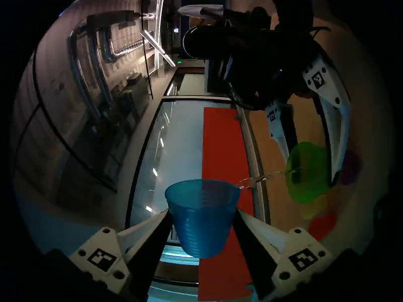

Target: Pour water

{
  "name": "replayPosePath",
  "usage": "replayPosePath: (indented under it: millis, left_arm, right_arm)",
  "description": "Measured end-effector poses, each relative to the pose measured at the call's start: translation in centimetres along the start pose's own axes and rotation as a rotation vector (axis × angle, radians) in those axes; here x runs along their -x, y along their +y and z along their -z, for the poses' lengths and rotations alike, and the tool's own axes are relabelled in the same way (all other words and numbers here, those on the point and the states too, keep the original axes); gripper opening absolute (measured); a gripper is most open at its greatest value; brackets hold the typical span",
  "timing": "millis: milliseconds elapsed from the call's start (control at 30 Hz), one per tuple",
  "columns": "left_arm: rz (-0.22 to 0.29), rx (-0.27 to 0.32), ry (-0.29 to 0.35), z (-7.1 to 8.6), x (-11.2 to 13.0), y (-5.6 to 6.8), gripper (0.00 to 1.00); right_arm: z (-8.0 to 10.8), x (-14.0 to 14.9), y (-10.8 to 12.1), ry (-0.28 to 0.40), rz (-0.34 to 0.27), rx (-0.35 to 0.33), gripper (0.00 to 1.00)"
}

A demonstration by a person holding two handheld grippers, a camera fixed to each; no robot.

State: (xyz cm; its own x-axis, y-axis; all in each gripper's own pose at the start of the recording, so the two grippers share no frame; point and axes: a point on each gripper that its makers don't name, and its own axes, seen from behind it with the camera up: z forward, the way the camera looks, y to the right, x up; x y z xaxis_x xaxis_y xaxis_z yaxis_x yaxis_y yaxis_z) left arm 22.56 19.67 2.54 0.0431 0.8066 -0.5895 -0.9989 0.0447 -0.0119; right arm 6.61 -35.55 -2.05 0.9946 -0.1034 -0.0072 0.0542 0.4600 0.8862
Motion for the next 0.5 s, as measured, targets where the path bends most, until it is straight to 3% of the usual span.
replayPosePath:
  millis: [500]
  left_arm:
    - [-0.09,0.002,-0.005,0.38,-0.6,0.1,0.81]
  right_arm:
    - [0.05,0.01,0.33,0.0,0.0,0.005,0.89]
